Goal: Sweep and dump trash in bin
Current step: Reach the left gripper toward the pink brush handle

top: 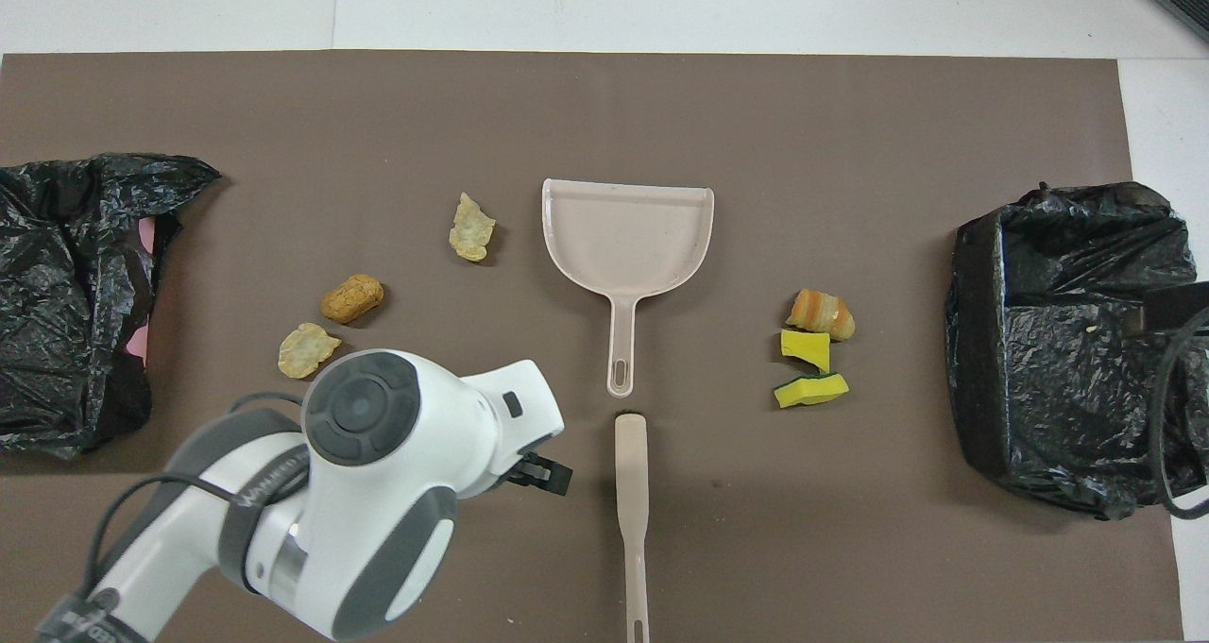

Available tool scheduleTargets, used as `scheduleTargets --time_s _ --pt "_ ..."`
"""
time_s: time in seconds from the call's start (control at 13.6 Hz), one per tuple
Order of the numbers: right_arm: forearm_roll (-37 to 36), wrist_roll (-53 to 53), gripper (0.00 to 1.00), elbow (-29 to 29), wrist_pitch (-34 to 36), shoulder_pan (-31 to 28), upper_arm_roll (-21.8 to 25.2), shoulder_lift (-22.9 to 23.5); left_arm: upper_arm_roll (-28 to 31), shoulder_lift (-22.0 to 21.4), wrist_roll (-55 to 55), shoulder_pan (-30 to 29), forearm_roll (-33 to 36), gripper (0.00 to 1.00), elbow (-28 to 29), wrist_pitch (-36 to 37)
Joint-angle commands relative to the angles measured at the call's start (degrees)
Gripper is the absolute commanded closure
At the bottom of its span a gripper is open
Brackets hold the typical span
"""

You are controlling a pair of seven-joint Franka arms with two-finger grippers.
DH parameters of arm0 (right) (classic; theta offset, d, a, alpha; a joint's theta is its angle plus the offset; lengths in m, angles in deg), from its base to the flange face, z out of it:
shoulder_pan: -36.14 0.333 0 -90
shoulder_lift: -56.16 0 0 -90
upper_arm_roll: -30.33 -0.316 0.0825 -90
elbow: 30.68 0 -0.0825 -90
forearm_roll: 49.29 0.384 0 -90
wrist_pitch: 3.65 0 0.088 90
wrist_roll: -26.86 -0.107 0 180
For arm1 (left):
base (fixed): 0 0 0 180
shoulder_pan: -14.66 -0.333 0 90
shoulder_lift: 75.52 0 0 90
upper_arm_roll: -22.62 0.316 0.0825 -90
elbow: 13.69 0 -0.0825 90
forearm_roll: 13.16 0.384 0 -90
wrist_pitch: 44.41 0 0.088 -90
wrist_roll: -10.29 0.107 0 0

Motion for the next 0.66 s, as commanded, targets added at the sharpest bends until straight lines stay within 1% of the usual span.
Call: scheduleTargets --time_s 0.0,0.15,0.22,0.44,0.59 --pt "1.0 1.53 0.0 -1.59 -0.41 -0.52 0.0 -1.38 1.26 -0.72 -8.48 7.84 -0.47 0.0 2.97 -5.04" --pt "1.0 1.53 0.0 -1.68 -0.32 -0.52 0.0 -1.38 1.26 0.95 -14.98 13.38 -0.3 0.0 2.97 -7.59" --pt "1.0 1.62 0.0 -1.68 -0.23 -0.52 0.0 -1.47 1.35 2.61 -17.28 15.93 -0.03 0.0 2.97 -9.42" --pt "1.0 1.62 0.0 -3.52 0.12 -0.52 0.0 -2.78 1.26 5.34 -20.98 19.11 0.41 0.0 2.88 -12.77" --pt "1.0 1.62 0.0 -4.84 0.12 -0.52 0.0 -3.75 1.35 8.15 -23.18 21.22 1.37 0.0 2.54 -13.22"
